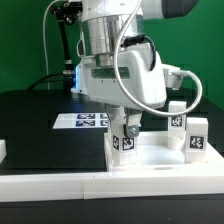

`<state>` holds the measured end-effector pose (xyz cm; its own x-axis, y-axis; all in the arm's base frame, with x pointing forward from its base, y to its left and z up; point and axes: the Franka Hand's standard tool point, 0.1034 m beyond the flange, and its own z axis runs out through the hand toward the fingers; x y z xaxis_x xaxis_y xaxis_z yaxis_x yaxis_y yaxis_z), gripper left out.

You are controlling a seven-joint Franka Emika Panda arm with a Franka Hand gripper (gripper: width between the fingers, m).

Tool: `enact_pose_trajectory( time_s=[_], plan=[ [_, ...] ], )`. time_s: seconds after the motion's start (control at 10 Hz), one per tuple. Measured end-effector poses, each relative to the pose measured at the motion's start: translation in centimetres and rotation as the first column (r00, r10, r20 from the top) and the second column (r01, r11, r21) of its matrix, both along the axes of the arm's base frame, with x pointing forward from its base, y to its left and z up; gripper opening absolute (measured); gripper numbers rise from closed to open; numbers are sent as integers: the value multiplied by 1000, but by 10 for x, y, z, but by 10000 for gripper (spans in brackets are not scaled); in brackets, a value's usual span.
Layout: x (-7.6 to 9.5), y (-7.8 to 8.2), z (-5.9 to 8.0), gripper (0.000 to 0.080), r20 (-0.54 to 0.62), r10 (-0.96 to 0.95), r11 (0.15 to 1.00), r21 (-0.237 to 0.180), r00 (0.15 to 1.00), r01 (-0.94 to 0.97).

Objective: Assemble square table

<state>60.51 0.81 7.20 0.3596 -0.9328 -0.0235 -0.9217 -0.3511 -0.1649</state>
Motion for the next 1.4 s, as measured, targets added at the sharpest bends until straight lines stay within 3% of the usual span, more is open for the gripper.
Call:
enact_pose_trajectory(
  time_s=[0.1,0.2,0.5,0.7,1.0,1.4],
  plan=[
    [0,0,0,563,2,43,999,-6,999,-43],
    [0,1,1,622,-6,94,996,-7,996,-94],
    [0,5,0,648,-10,362,931,-56,932,-362],
    [0,3,0,649,-16,544,836,-73,839,-544],
    [1,8,1,649,-69,808,574,-130,585,-809],
    [2,6,0,649,-87,931,338,-164,354,-927]
  ],
)
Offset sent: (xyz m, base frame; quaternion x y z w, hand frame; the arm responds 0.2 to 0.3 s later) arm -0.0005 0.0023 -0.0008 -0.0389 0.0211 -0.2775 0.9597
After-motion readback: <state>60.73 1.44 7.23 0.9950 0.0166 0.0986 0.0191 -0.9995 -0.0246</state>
